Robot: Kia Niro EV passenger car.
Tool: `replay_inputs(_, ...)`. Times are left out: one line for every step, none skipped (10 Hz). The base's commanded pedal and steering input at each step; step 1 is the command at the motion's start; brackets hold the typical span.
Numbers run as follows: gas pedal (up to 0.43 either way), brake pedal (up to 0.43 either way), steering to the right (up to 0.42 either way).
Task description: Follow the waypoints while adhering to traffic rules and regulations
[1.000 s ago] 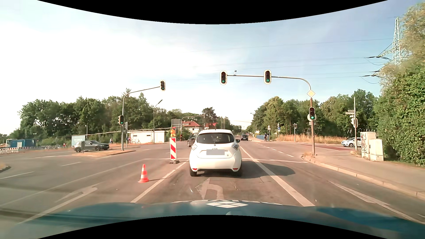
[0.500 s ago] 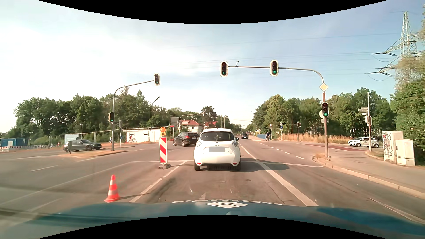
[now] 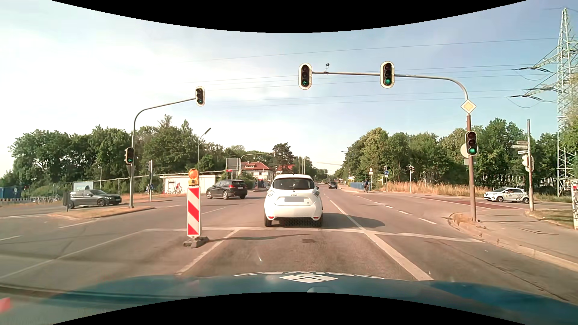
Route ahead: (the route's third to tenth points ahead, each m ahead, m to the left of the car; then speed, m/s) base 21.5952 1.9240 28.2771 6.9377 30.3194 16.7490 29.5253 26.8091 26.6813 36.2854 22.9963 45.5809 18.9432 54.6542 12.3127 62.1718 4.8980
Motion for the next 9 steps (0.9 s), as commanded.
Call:
replay_inputs(0.248, 0.0, 0.011)
replay_inputs(0.248, 0.0, 0.014)
replay_inputs(0.248, 0.0, 0.016)
replay_inputs(0.248, 0.0, 0.016)
replay_inputs(0.248, 0.0, 0.013)
replay_inputs(0.248, 0.0, 0.011)
replay_inputs(0.248, 0.0, 0.007)
replay_inputs(0.248, 0.0, 0.004)
replay_inputs(0.24, 0.0, 0.004)
